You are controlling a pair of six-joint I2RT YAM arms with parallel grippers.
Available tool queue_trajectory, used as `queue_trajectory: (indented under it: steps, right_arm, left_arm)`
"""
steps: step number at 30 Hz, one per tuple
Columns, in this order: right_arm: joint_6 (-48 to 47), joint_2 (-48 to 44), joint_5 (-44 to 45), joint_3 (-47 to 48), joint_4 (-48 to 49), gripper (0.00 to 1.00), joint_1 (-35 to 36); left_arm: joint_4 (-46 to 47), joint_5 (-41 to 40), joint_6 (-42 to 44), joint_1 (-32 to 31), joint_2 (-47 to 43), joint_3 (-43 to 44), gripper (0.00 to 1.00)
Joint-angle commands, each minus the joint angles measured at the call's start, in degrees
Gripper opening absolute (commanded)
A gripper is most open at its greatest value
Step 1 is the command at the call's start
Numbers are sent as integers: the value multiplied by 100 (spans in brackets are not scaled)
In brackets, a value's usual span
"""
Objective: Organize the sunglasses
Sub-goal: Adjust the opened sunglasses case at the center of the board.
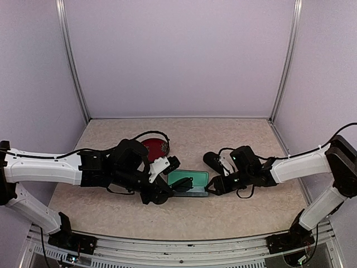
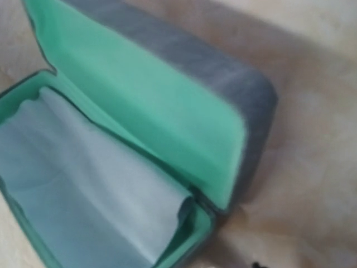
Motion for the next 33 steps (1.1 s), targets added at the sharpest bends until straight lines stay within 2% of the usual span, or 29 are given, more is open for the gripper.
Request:
queue_trajectory:
  steps: [1,10,21,26,33]
  right_arm:
    - [230,226,-277,34,311,53,-16]
    - [350,164,-353,-288,557,49,-8]
    - [293,187,-79,-534,781,36,210]
    - [235,227,-42,-515,787,33,212]
    - [226,226,3,-542,809,31,213]
  left_arm:
    - [245,18,72,168,-15,73,12]
    - [260,262,349,419,384,341,12]
    - [-385,845,1308,564,1858,1458,14]
    - [-929,1030,1656,572,2560,1991,14]
    - [-1191,952,1841,564,2986,2238,15]
